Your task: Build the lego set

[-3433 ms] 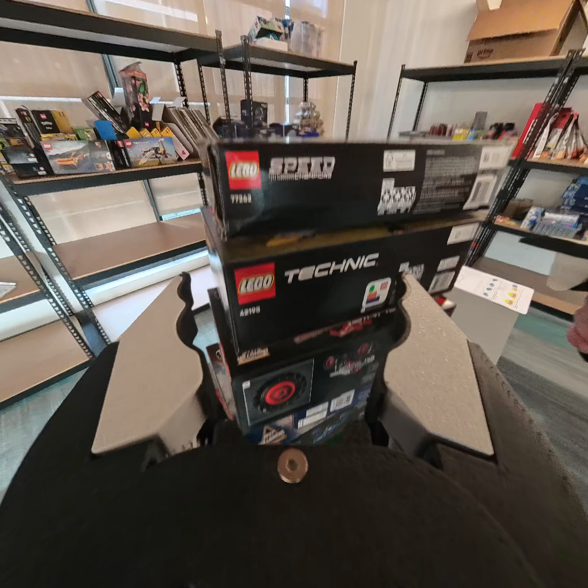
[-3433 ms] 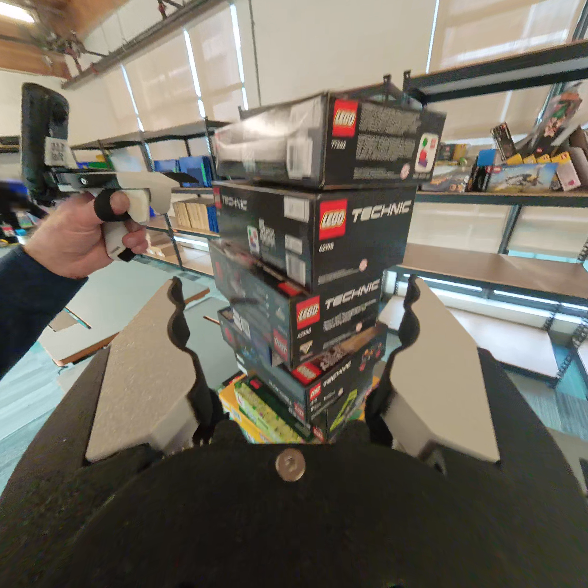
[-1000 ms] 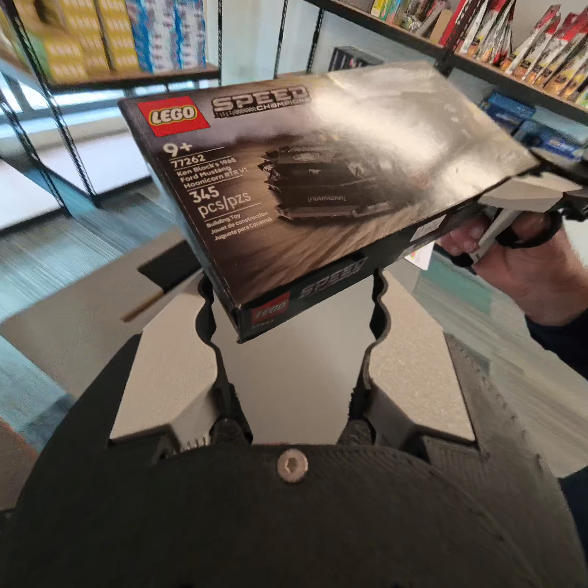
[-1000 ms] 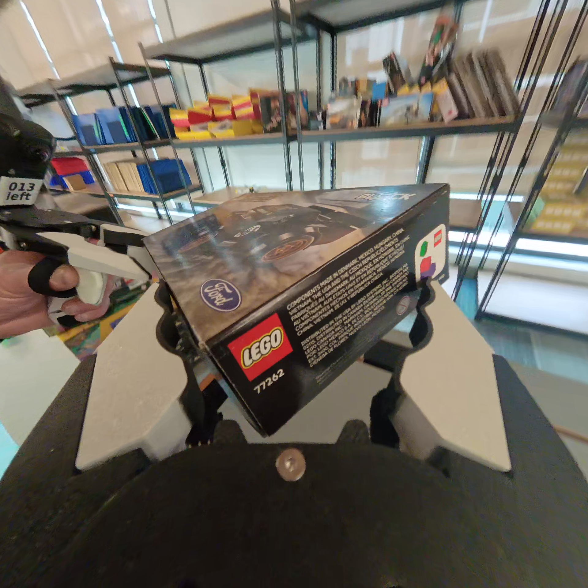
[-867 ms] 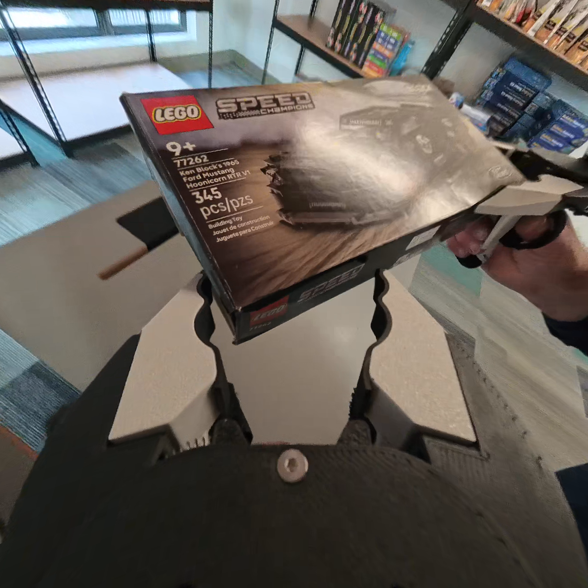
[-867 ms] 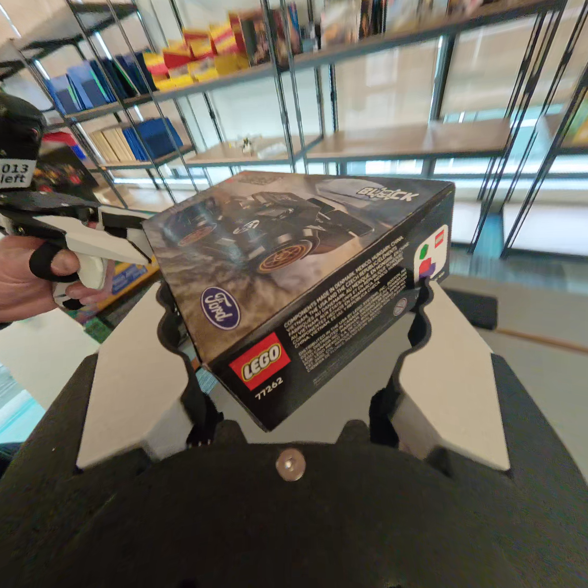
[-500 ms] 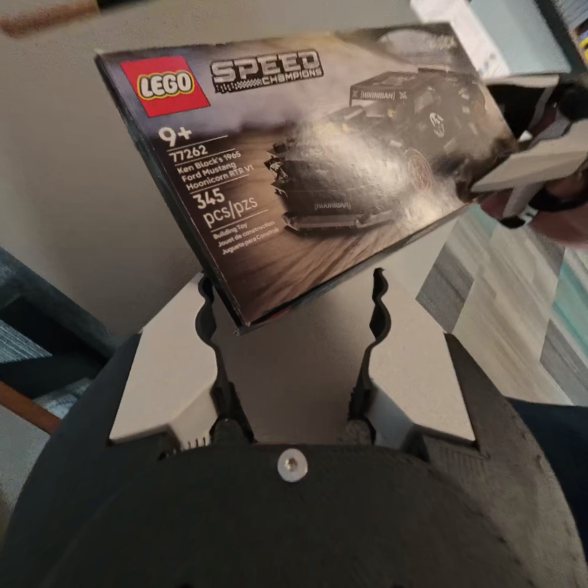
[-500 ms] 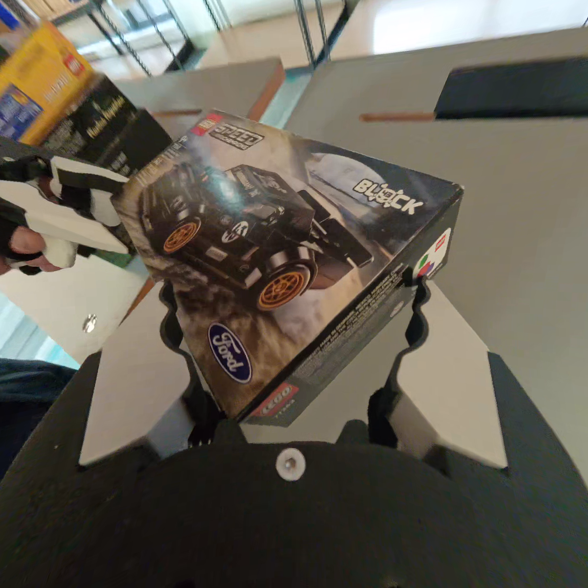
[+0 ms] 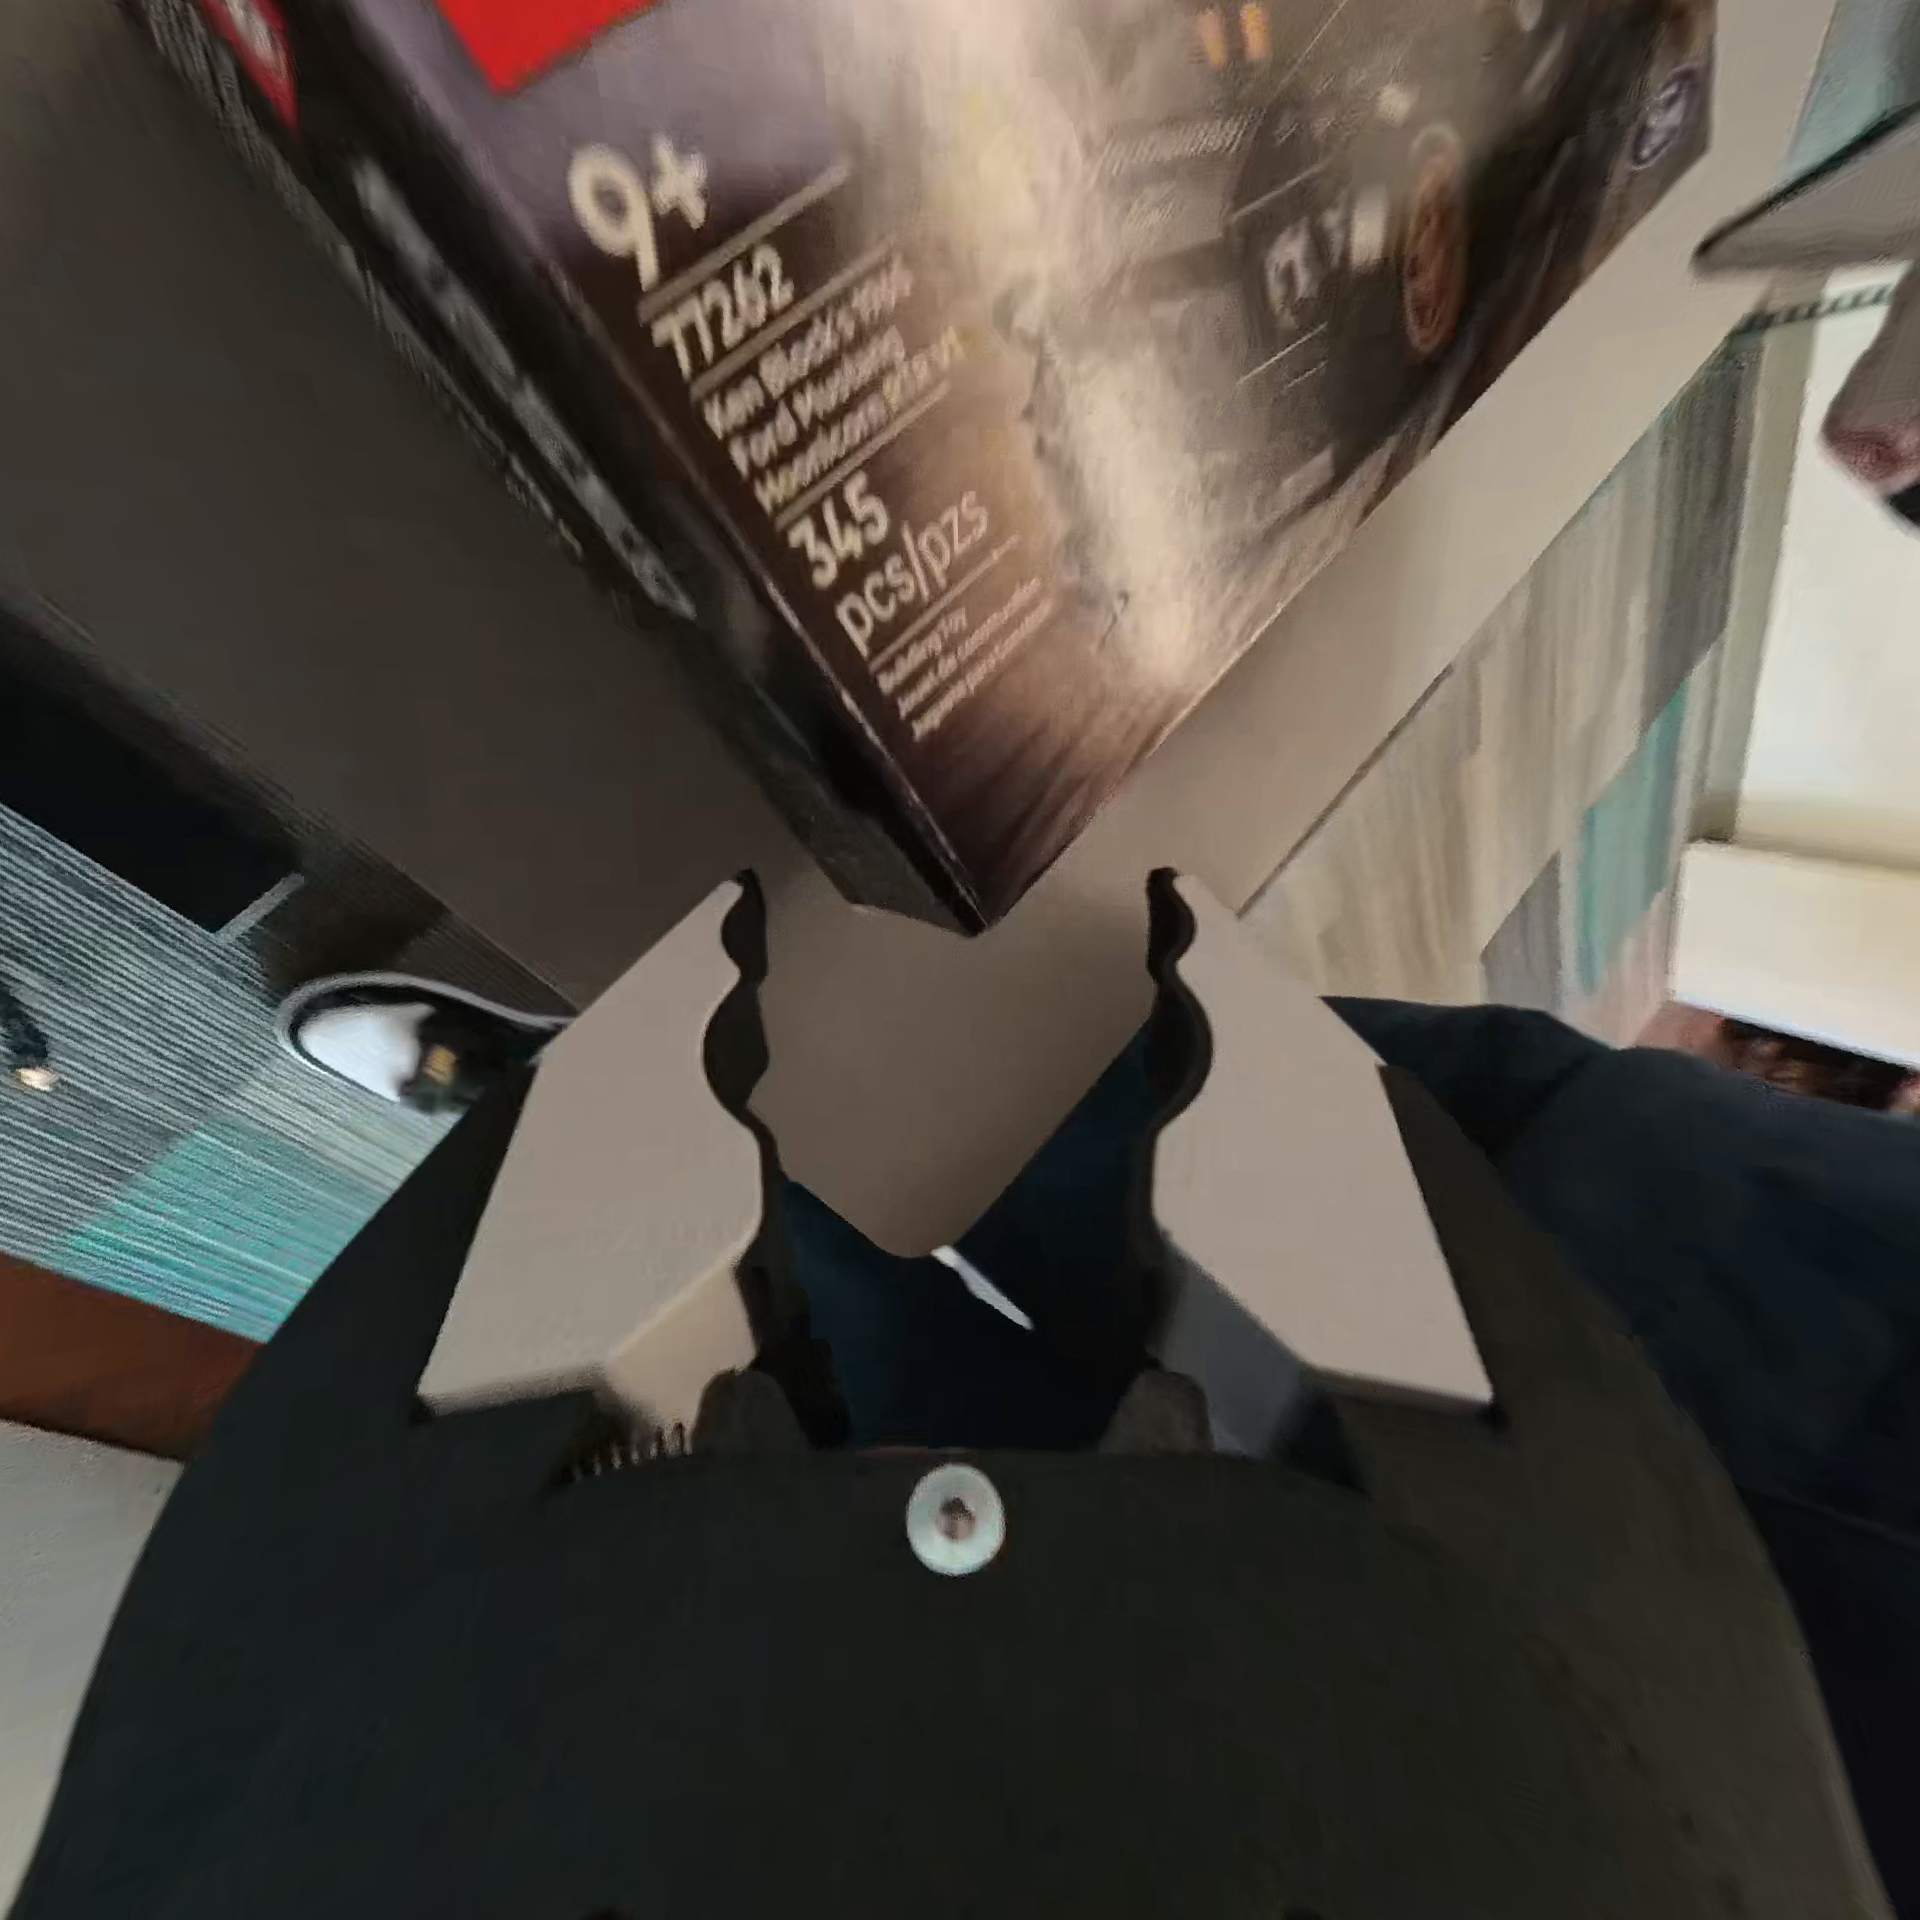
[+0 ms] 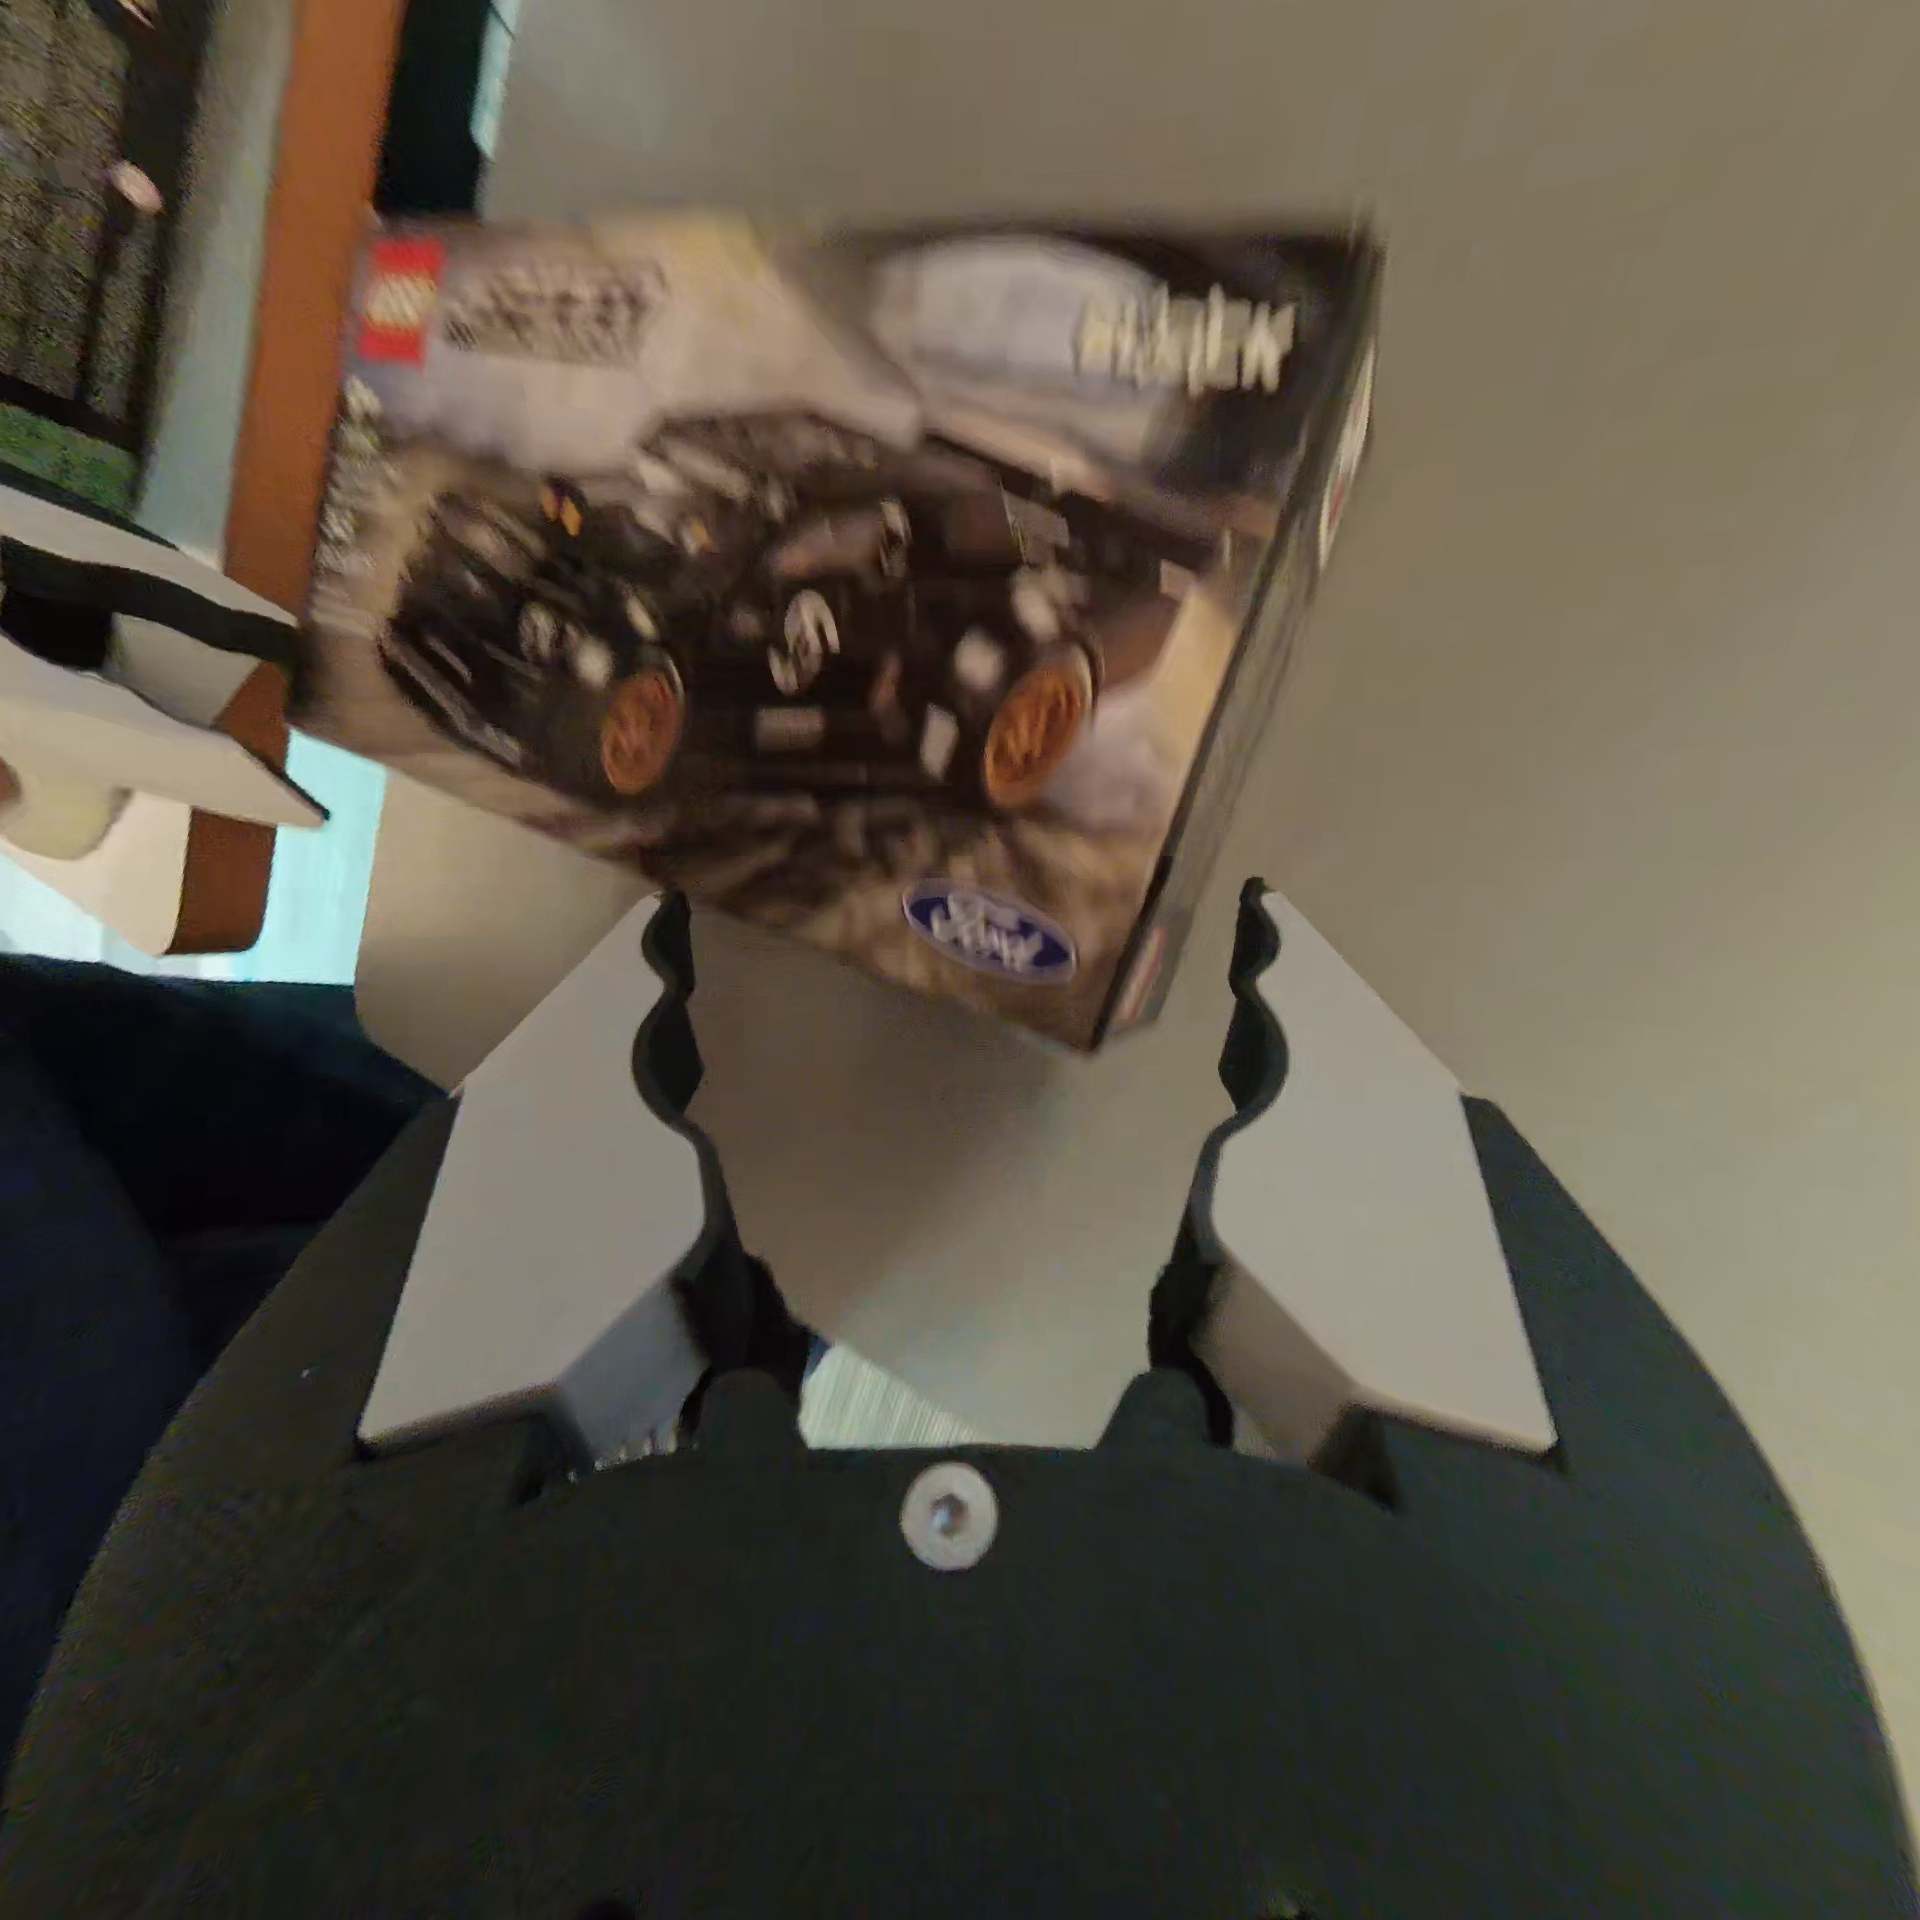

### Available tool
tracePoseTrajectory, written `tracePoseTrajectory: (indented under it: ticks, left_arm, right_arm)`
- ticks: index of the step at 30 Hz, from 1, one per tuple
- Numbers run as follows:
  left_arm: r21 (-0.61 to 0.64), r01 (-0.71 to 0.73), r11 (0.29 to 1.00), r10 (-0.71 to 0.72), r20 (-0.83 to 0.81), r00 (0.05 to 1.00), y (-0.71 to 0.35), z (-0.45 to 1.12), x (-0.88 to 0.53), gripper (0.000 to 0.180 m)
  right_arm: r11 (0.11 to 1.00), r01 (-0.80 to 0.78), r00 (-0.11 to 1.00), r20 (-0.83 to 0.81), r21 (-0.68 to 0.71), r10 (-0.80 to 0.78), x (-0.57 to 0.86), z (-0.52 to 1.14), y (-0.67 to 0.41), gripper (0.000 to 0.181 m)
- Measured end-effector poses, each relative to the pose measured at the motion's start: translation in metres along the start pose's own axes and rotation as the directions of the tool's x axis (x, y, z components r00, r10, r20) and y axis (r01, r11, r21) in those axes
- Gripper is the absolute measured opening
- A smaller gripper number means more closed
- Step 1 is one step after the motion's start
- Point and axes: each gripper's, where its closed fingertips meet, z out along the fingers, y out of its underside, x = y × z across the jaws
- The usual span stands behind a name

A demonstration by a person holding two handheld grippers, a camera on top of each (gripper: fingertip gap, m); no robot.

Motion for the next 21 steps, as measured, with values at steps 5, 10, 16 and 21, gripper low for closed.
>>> tracePoseTrajectory:
  ticks: [5, 10, 16, 21]
  left_arm:
    - [-0.064, 0.124, 0.990, -0.129, -0.085, 0.988, 0.011, 0.015, 0.011, 0.070]
    - [-0.057, 0.069, 0.996, -0.067, 0.046, 0.997, -0.024, 0.020, -0.017, 0.059]
    - [0.088, 0.162, 0.983, -0.173, 0.138, 0.975, -0.125, -0.017, -0.068, 0.077]
    - [0.161, 0.090, 0.983, -0.108, 0.108, 0.988, -0.142, -0.057, -0.036, 0.095]
  right_arm:
    - [0.991, -0.061, 0.998, 0.007, -0.122, 0.062, -0.002, 0.022, 0.033, 0.097]
    - [0.990, -0.002, 0.998, -0.059, -0.143, -0.007, 0.012, 0.044, -0.013, 0.092]
    - [0.986, -0.040, 0.993, -0.115, -0.164, 0.021, 0.043, 0.071, -0.108, 0.087]
    - [1.000, 0.004, 0.980, -0.201, -0.012, -0.006, 0.042, 0.041, -0.168, 0.095]
